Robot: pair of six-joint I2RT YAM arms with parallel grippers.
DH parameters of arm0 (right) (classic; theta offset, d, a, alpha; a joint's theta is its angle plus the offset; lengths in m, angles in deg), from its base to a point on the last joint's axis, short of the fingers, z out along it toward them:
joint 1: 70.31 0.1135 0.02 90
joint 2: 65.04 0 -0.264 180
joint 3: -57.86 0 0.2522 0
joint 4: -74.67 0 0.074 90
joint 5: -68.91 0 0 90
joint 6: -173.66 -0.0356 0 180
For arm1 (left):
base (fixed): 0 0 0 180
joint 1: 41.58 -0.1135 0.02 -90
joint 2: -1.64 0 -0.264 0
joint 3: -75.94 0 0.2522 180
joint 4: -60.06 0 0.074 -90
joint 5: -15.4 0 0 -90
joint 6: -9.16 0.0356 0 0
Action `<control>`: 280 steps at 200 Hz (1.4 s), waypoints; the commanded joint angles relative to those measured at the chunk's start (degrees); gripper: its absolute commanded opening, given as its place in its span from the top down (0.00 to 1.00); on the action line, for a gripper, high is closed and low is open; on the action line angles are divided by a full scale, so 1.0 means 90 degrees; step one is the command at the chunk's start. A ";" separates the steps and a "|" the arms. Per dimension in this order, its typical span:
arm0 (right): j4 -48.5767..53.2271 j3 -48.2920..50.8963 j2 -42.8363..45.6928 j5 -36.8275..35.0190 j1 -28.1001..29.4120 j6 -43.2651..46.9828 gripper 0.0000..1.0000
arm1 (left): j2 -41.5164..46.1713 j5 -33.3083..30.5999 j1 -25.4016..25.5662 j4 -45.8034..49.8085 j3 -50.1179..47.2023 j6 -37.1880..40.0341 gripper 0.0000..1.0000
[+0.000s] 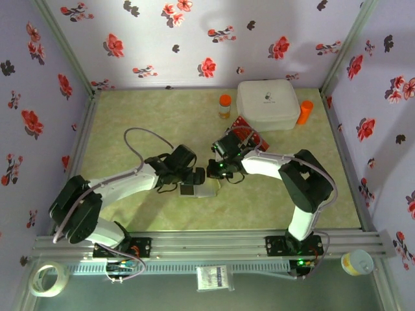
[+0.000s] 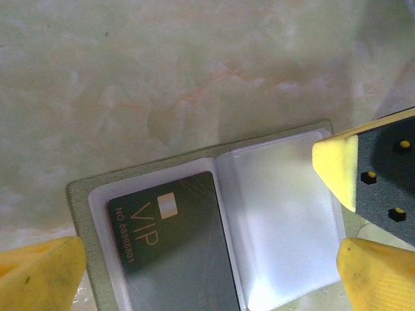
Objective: Put the credit cards into the card holder
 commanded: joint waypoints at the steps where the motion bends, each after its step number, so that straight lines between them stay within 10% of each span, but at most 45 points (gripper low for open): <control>1: 0.0039 -0.0016 -0.0152 0.0054 -0.0006 0.0109 0.95 | -0.0167 -0.0205 0.0071 -0.0127 -0.0102 -0.0029 0.00; 280: 0.0624 -0.0404 0.0065 -0.0359 0.0139 0.0376 0.97 | -0.0242 -0.0273 0.0086 -0.0648 -0.0699 0.0135 0.00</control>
